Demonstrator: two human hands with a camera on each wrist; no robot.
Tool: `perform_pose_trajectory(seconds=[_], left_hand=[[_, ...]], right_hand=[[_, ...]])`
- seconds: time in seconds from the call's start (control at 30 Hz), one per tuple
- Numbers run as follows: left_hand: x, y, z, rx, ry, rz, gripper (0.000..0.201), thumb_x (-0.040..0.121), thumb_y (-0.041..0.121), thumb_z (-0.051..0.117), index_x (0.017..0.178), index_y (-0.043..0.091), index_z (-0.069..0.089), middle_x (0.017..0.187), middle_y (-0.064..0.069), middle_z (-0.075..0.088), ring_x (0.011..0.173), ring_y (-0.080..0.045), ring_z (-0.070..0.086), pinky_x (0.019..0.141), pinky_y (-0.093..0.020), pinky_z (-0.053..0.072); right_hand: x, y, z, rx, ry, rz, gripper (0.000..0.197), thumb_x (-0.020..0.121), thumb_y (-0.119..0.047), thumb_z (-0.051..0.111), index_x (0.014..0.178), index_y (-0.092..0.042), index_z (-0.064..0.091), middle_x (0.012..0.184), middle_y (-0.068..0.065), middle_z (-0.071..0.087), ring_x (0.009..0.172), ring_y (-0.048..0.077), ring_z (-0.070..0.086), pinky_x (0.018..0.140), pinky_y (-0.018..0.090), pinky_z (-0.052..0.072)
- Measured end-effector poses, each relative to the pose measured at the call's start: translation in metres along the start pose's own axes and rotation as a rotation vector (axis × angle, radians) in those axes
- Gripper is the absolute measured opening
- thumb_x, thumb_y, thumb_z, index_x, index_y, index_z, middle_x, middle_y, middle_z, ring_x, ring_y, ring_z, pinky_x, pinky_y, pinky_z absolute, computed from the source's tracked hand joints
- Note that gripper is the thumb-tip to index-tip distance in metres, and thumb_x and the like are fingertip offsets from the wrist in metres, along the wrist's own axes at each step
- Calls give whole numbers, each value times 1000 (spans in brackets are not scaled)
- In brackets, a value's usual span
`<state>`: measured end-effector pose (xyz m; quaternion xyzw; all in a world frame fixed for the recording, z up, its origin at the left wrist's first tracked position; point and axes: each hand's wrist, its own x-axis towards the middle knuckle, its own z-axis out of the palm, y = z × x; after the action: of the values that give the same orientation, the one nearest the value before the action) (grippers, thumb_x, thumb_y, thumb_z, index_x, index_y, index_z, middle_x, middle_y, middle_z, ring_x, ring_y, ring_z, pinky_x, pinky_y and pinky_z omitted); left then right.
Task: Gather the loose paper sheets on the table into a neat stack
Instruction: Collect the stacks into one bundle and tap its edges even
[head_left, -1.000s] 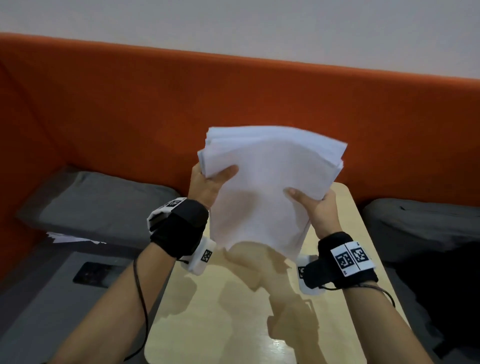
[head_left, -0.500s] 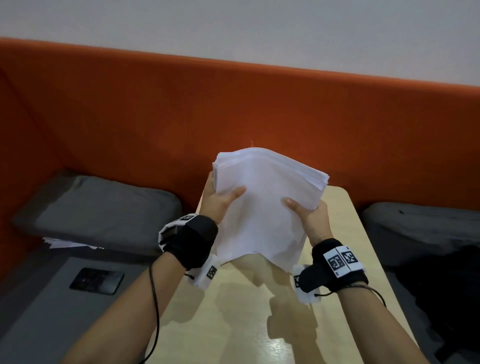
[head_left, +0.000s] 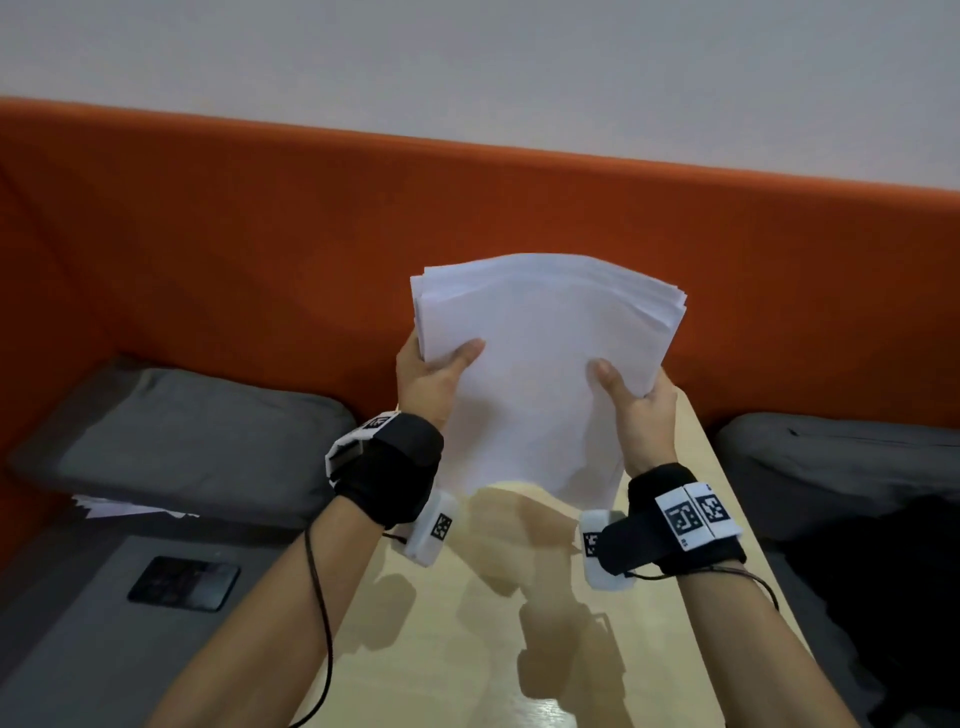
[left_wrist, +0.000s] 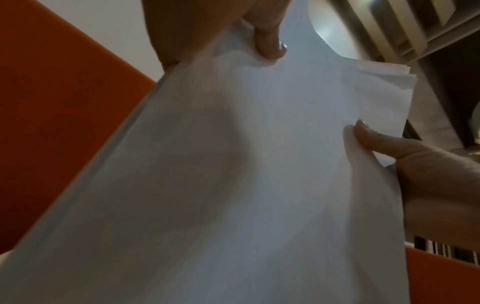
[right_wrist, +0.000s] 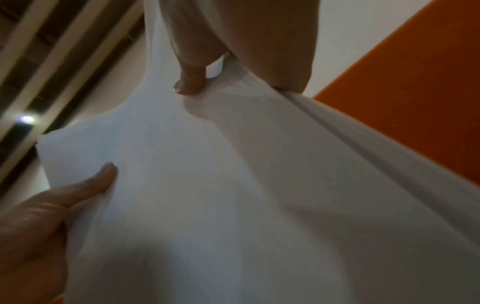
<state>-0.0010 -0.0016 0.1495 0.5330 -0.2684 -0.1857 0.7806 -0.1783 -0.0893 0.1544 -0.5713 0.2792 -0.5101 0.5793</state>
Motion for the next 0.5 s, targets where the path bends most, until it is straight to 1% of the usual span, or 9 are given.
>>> perform_pose_trajectory(seconds=[0.1,0.17,0.2,0.27,0.3,0.33,0.4,0.43,0.5], left_hand=[[1,0,0,-9,-30,12,36,78,-8,66,110,4,56,90,2,65,70,2,66,70,-18,55],[-2,-12,-6,20,-52,-5,38,77,-8,67,106,12,52,92,3,64,73,4,65,70,-18,53],[-5,-19,-9,37,-57,-12,40,76,-7,69,103,15,49,93,3,62,74,5,64,71,-19,52],[-9,-26,-13,63,-71,-17,47,73,-2,74,105,15,45,95,3,60,75,5,62,73,-20,53],[-8,-27,-14,60,-81,-14,52,72,-1,75,109,14,43,96,4,59,75,5,61,72,-18,53],[-7,-26,-14,49,-89,-7,55,71,-2,75,112,13,41,97,4,58,76,6,61,70,-15,52],[-2,-23,-17,21,-97,-6,61,68,2,78,114,15,40,100,5,57,82,2,60,69,-14,51],[0,-23,-19,6,-95,-9,64,64,10,80,113,19,40,103,4,57,85,-2,60,71,-16,52],[2,-24,-21,10,-124,-35,66,56,25,78,112,21,43,105,1,59,87,-8,61,73,-20,52]], right_hand=[[4,-2,0,-8,-27,-46,22,84,-12,65,104,-17,57,93,-6,66,76,-1,66,64,14,50],[1,7,-5,-24,-29,-47,29,80,-18,71,105,-20,55,97,-6,65,81,0,66,68,17,50],[-1,12,-7,-38,-30,-43,38,75,-27,76,106,-20,56,100,-4,65,86,4,65,71,19,51],[-3,20,-11,-71,-38,-35,69,60,-51,78,113,-13,56,106,2,66,93,12,65,72,18,52],[-1,22,-13,-84,-44,-30,84,55,-59,77,117,-8,54,107,5,66,94,14,65,71,18,52],[0,23,-15,-89,-50,-26,91,53,-61,77,119,-4,53,108,6,66,95,14,65,71,18,52],[3,26,-20,-96,-67,-1,90,52,-54,79,120,-2,53,108,6,66,94,14,66,70,19,52],[3,30,-23,-98,-88,31,86,52,-50,80,119,-4,54,107,5,67,94,15,66,69,19,52],[0,39,-27,-103,-135,128,66,54,-38,83,110,-12,60,101,-1,69,91,16,67,67,19,53]])
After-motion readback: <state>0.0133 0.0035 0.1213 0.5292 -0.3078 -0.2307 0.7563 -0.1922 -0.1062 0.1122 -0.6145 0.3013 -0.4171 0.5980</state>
